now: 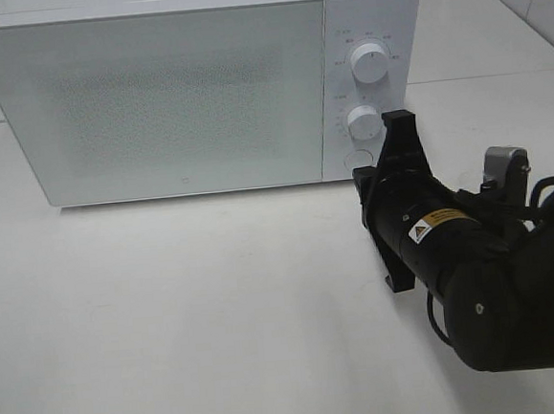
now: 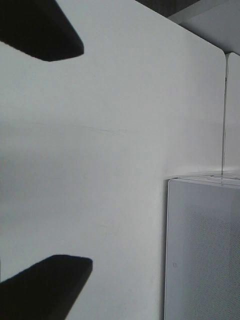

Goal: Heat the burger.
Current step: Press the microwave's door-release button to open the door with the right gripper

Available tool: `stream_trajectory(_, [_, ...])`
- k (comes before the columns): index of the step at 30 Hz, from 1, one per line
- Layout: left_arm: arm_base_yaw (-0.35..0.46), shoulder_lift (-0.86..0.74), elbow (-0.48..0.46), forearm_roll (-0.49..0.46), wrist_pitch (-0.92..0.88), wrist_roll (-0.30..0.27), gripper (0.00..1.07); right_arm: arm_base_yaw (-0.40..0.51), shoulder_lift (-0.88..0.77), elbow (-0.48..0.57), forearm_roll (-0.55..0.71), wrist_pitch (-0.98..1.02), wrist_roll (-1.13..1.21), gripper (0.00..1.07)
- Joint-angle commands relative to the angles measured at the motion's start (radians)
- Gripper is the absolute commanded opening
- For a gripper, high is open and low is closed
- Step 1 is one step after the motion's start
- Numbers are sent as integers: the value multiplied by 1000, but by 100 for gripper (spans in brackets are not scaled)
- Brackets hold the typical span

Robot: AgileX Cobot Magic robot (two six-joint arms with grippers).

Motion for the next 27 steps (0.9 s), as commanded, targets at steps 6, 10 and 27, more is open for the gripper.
stream_trajectory(6, [4,-17,-1,-2,-5,3,98,-26,57,-79,7,52,-2,0])
stream_trajectory(10, [4,-17,-1,-2,-5,3,98,-75,75,-108,-13,70,-23,0])
stream_trajectory(27, [4,-17,-1,-2,-5,3,98,-182,139,-191,-62,163,-53,0])
